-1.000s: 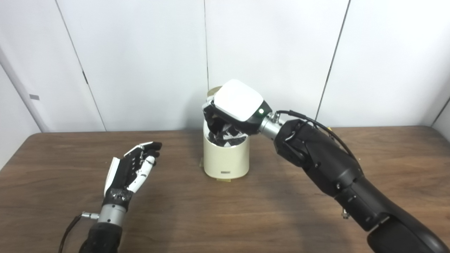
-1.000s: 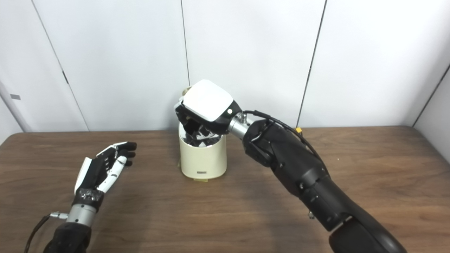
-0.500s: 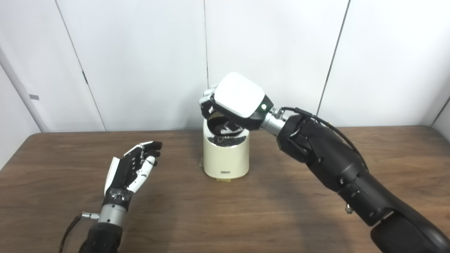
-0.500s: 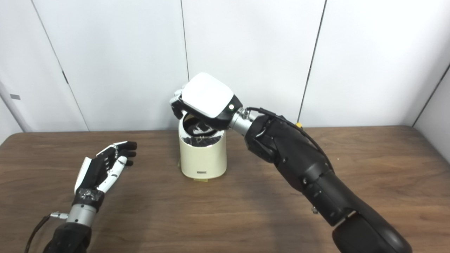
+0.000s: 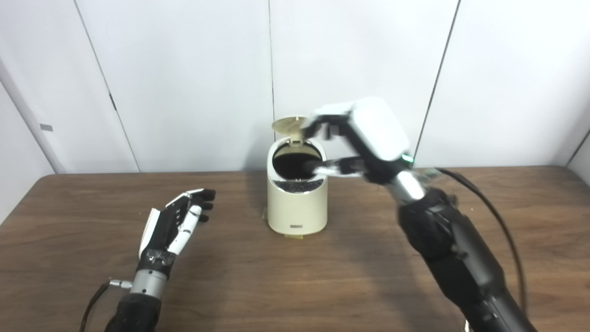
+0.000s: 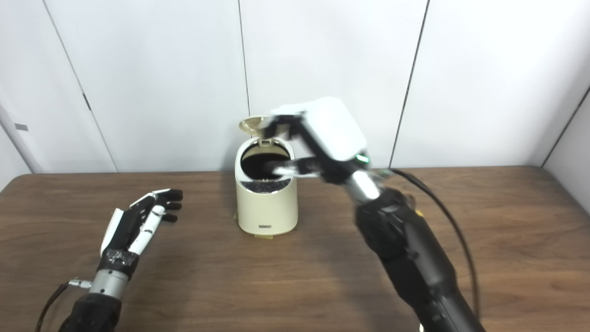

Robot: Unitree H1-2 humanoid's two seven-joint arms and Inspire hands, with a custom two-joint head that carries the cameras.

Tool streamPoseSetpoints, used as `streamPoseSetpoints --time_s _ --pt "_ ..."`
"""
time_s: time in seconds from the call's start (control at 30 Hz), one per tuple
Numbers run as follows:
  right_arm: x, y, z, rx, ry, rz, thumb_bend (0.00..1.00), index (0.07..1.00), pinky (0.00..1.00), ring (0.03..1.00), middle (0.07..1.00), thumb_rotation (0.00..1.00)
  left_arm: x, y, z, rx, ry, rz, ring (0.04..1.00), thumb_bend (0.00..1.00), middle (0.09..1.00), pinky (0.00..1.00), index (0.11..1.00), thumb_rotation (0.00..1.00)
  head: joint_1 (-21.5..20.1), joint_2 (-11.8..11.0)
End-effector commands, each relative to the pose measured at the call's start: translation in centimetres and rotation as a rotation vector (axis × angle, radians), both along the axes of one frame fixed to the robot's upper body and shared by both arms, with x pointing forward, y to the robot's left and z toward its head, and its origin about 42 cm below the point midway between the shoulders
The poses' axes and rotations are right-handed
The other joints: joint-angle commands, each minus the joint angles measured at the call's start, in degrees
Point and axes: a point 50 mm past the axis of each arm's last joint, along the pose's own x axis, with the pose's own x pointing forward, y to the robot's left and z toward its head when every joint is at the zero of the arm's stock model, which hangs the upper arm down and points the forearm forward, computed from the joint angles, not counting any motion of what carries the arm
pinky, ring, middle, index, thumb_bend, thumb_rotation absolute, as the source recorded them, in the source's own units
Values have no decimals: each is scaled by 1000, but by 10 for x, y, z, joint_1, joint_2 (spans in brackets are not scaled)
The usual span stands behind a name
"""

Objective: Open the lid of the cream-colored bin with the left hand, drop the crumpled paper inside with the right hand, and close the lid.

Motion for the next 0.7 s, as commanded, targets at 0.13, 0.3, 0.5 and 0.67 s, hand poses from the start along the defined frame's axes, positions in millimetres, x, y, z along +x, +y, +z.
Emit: streamPoseSetpoints --time_s 0.13,0.3,0.5,0.67 --pt "10 -62 -41 364 32 -118 519 480 285 328 478 14 12 6 20 19 -68 9 726 346 757 675 737 776 -3 0" --pt "7 -76 -85 442 184 -180 517 505 297 349 459 15 12 6 21 11 -71 14 712 366 742 669 716 735 -2 0" --pt "-20 -48 -106 337 527 -102 495 495 498 623 713 148 15 8 30 30 -92 12 710 349 735 658 712 741 -2 2" --pt "-22 -39 -111 174 715 -16 469 879 654 792 883 590 32 8 64 106 -198 -13 723 320 738 646 714 691 2 7"
